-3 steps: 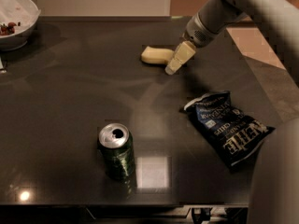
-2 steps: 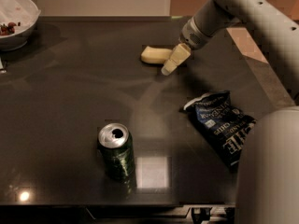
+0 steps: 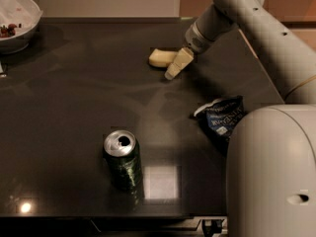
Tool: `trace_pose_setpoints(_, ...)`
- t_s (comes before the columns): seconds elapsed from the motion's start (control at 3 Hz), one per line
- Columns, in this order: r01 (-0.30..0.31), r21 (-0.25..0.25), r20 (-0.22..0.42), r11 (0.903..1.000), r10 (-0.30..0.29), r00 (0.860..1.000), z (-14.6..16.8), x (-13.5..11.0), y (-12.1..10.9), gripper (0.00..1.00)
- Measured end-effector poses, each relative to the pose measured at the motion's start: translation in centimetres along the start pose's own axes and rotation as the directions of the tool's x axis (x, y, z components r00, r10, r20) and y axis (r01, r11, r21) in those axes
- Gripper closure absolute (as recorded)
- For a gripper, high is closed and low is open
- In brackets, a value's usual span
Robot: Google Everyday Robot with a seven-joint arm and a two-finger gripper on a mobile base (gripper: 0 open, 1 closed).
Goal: Move sponge near green can
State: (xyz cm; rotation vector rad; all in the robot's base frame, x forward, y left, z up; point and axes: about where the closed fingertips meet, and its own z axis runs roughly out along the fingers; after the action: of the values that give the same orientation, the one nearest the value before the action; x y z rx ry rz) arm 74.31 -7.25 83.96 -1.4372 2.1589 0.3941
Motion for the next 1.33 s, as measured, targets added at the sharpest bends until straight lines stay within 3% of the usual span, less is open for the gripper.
trace_pose_setpoints(0.67,-0.001,-0.008,-0.015,1.0000,0.001,1.000,0.7,-0.7,-0.4,0.41)
trace_pose_setpoints(1.33,0.030,-0.024,0.008,0.9993,-0.030,1.000,-0.8,-1.2,1.5,0.87)
